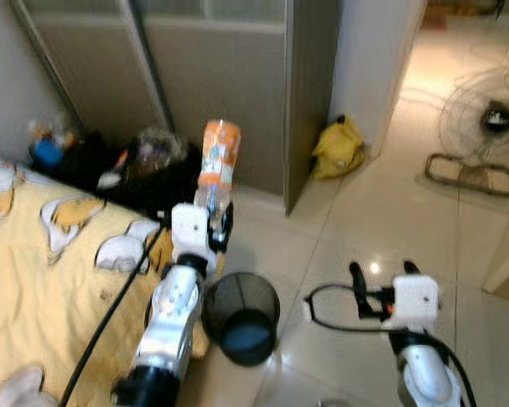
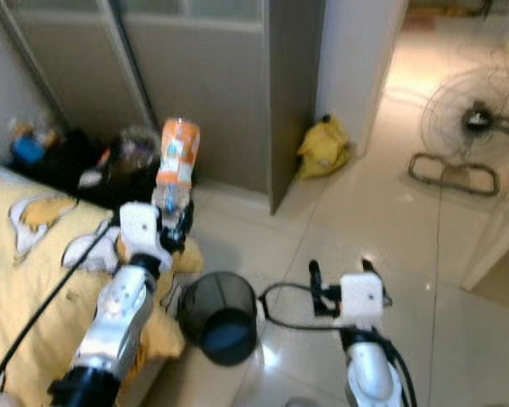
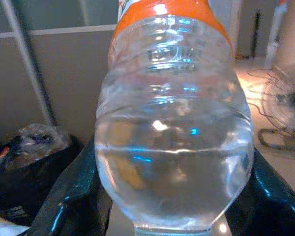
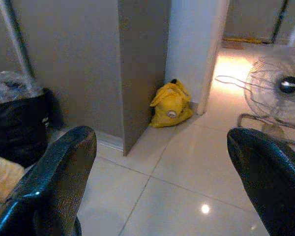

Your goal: Clean up the room

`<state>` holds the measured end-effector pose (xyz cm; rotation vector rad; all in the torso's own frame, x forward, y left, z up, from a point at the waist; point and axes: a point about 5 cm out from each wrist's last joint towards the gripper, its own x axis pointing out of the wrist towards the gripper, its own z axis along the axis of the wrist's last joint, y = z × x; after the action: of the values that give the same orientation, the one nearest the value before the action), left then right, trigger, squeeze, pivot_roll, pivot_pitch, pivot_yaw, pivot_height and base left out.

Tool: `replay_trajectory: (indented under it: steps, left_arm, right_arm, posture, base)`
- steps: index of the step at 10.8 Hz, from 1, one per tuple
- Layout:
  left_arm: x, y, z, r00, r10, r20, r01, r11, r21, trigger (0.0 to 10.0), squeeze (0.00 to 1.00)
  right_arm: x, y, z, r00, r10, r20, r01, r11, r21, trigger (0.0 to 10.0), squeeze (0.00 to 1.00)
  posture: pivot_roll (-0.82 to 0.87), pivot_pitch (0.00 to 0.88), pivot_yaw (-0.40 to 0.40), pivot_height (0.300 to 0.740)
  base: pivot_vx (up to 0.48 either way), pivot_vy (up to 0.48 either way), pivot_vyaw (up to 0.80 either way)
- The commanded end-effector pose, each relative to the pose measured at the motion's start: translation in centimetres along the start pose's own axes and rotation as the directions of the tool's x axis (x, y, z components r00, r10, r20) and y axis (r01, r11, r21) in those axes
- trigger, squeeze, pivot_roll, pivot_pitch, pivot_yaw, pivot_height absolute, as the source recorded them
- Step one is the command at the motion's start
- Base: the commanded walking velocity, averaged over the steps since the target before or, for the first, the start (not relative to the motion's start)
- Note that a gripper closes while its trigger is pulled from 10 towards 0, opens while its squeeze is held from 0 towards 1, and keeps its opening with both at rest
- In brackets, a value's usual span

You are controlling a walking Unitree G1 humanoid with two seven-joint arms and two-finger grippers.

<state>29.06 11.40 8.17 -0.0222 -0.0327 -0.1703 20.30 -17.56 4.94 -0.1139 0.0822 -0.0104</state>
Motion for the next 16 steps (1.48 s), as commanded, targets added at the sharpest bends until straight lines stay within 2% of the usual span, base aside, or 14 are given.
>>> replay_trajectory:
  steps: [1,2,3,5,6,7,8,9,10,11,12,13,14,16]
  left_arm:
    - [0.6,0.2,-0.1,0.999,0.024,-0.039,-0.024,1.0,-0.003,10.0,0.0]
    - [0.4,0.2,-0.1,0.995,0.06,-0.084,-0.065,0.997,-0.051,10.0,0.0]
    - [0.2,0.2,-0.6,0.989,0.086,-0.12,-0.093,0.994,-0.057,10.0,0.0]
    - [0.5,0.8,-1.4,0.977,0.134,-0.164,-0.135,0.991,0.004,10.0,0.0]
    - [1.0,1.4,-3.4,0.944,0.161,-0.288,-0.151,0.987,0.057,10.0,0.0]
    - [1.0,1.3,-5.3,0.903,0.142,-0.406,-0.129,0.99,0.06,10.0,0.0]
    - [0.8,0.5,-6.9,0.862,0.088,-0.5,-0.069,0.996,0.055,10.0,0.0]
    - [0.6,-0.3,-7.8,0.835,0.049,-0.548,-0.024,0.998,0.054,10.0,0.0]
    - [1.8,-1.4,-7.0,0.845,0.04,-0.533,0.032,0.992,0.125,10.0,0.0]
    - [2.2,-1.8,-6.8,0.846,0.044,-0.531,0.049,0.986,0.16,10.0,0.0]
    - [1.3,-2.3,-7.9,0.812,0.054,-0.581,0.036,0.989,0.143,10.0,0.0]
    - [0.0,-2.8,-9.2,0.779,0.059,-0.624,0.028,0.991,0.13,10.0,0.0]
    - [-0.7,-3.2,-9.9,0.765,0.062,-0.64,0.033,0.99,0.135,10.0,0.0]
    - [-1.1,-3.2,-10.3,0.761,0.1,-0.641,0.029,0.982,0.187,10.0,0.0]
  right_arm:
    - [0.6,0.6,0.3,1.0,0.019,0.004,-0.019,1.0,0.011,10.0,0.0]
    - [1.3,0.9,0.7,0.999,0.041,0.017,-0.041,0.999,-0.006,10.0,0.0]
    - [1.6,0.5,0.7,1.0,0.028,0.013,-0.028,1.0,-0.003,10.0,0.0]
    - [1.6,0.3,0.5,0.999,0.033,0.005,-0.033,0.999,-0.007,10.0,0.0]
    - [1.6,0.4,0.2,0.999,0.038,-0.017,-0.038,0.999,0.009,10.0,0.0]
    - [1.6,0.6,-0.1,0.998,0.043,-0.044,-0.041,0.998,0.041,10.0,0.0]
    - [1.1,0.9,-0.6,0.994,0.064,-0.085,-0.058,0.996,0.072,10.0,0.0]
    - [0.5,1.2,-1.2,0.989,0.085,-0.124,-0.074,0.993,0.088,10.0,0.0]
    - [-1.9,1.2,-4.0,0.941,0.097,-0.323,-0.033,0.979,0.199,10.0,0.0]
    - [-3.2,1.4,-5.2,0.9,0.115,-0.42,-0.025,0.977,0.213,10.0,0.0]
    - [-5.2,2.3,-4.9,0.887,0.169,-0.429,-0.117,0.982,0.146,10.0,0.0]
    - [-7.5,3.5,-3.9,0.88,0.245,-0.407,-0.255,0.966,0.032,10.0,0.0]
    - [-9.3,4.0,-3.2,0.875,0.266,-0.406,-0.287,0.958,0.01,10.0,0.0]
    - [-11.8,4.3,-2.6,0.854,0.266,-0.448,-0.277,0.96,0.042,10.0,0.0]
  posture:
    - [-0.28,0.011,0.122,0.74]
    - [-0.29,0.013,0.12,0.74]
    - [-0.29,0.014,0.116,0.74]
    - [-0.29,0.019,0.114,0.74]
    - [-0.28,0.026,0.108,0.74]
    - [-0.29,0.038,0.101,0.74]
    - [-0.3,0.054,0.097,0.74]
    - [-0.31,0.064,0.103,0.74]
    - [-0.34,0.099,0.123,0.74]
    - [-0.35,0.12,0.128,0.74]
    - [-0.38,0.194,0.142,0.74]
    - [-0.4,0.281,0.16,0.74]
    - [-0.42,0.342,0.163,0.74]
    - [-0.45,0.414,0.165,0.74]
  base:
    - [0.48,0.0,0.0]
    - [0.48,0.0,0.0]
    - [0.48,0.0,0.0]
    - [0.48,0.0,0.0]
    - [0.0,0.0,0.0]
    - [0.0,0.0,0.0]
    - [0.0,0.0,0.0]
    - [0.0,0.0,0.0]
    - [0.0,0.0,0.0]
    - [0.0,0.0,0.0]
    - [0.0,0.0,0.0]
    - [0.0,0.0,0.0]
    - [0.0,0.0,0.0]
    - [0.0,0.0,0.0]
